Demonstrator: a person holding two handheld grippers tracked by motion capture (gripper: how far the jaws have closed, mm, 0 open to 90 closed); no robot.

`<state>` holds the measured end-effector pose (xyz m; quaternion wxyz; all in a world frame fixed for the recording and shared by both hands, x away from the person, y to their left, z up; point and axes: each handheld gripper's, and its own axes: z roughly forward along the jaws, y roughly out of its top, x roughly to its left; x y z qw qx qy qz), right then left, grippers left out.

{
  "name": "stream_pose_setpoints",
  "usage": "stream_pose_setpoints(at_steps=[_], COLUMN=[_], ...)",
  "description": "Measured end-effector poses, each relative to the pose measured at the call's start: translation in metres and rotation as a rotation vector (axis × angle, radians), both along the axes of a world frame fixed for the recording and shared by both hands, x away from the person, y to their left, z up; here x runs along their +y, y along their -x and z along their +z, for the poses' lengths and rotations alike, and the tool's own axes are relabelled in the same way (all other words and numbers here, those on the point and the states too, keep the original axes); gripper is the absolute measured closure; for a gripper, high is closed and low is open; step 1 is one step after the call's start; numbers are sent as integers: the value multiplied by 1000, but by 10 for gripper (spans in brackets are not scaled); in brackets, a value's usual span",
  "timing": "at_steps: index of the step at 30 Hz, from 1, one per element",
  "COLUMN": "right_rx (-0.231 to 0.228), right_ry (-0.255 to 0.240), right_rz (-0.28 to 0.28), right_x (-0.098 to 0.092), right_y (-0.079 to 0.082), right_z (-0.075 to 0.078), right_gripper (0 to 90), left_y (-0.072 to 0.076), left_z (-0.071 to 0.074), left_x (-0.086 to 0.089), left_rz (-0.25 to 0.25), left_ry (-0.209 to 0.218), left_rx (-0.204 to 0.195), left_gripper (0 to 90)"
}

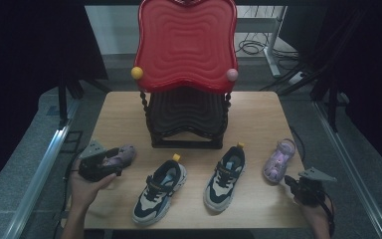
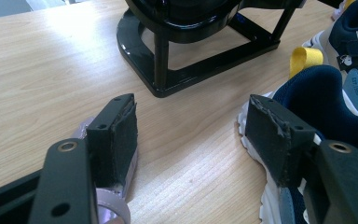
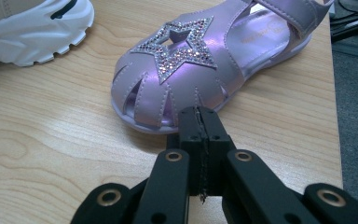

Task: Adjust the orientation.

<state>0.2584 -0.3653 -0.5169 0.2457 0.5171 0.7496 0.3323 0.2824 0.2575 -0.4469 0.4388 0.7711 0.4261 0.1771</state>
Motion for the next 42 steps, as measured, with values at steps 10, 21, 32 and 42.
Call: stream_pose_setpoints(at_steps=[10, 21, 32, 42], right_rx=[-6, -2, -15, -33], right_ry=[-3, 4, 21, 39], right_rz=[16, 20, 56, 66], right_x=[7, 10, 28, 48], right_y=[-3, -5, -12, -22], right_z=[2, 1, 1, -1], right_gripper=[900, 900, 900, 900], left_y=[0, -1, -3, -3], left_z=[0, -1, -4, -3], left_x=[0, -2, -3, -1], left_rz=[-5, -8, -10, -3], left_ry=[-3, -20, -34, -33], left_rx=[4, 13, 38, 35], left_gripper=[344, 337, 323, 322])
